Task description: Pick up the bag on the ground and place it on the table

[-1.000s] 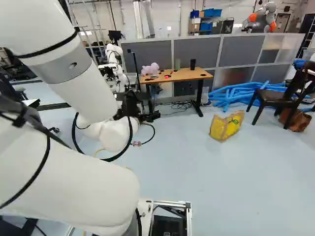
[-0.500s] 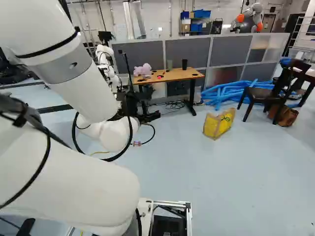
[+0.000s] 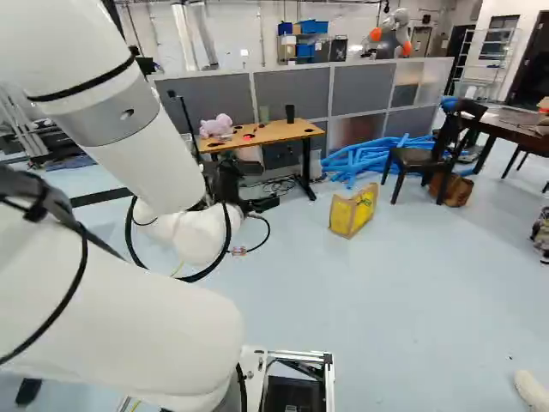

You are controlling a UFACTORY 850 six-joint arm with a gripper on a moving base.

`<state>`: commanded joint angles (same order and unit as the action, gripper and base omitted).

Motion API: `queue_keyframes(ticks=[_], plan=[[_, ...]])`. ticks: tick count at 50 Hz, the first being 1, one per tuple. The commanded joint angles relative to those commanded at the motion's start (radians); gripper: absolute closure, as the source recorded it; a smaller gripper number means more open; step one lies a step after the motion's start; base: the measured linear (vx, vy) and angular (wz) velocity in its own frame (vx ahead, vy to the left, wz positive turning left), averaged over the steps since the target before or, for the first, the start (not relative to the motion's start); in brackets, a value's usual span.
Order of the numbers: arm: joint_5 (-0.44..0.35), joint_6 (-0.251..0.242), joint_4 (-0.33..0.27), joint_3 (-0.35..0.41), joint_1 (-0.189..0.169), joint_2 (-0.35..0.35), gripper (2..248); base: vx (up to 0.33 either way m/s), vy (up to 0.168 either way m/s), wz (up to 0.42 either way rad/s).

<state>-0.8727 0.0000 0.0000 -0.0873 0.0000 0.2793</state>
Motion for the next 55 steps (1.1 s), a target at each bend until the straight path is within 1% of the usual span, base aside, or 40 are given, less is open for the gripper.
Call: queue_keyframes(ticks=[29, 55], plan=[[0.000, 0.000, 0.000, 0.000, 0.000, 0.000, 3, 0.121, -0.103, -0.259], [0.000, 0.000, 0.000, 0.000, 0.000, 0.000, 3, 0.144, -0.053, -0.015]])
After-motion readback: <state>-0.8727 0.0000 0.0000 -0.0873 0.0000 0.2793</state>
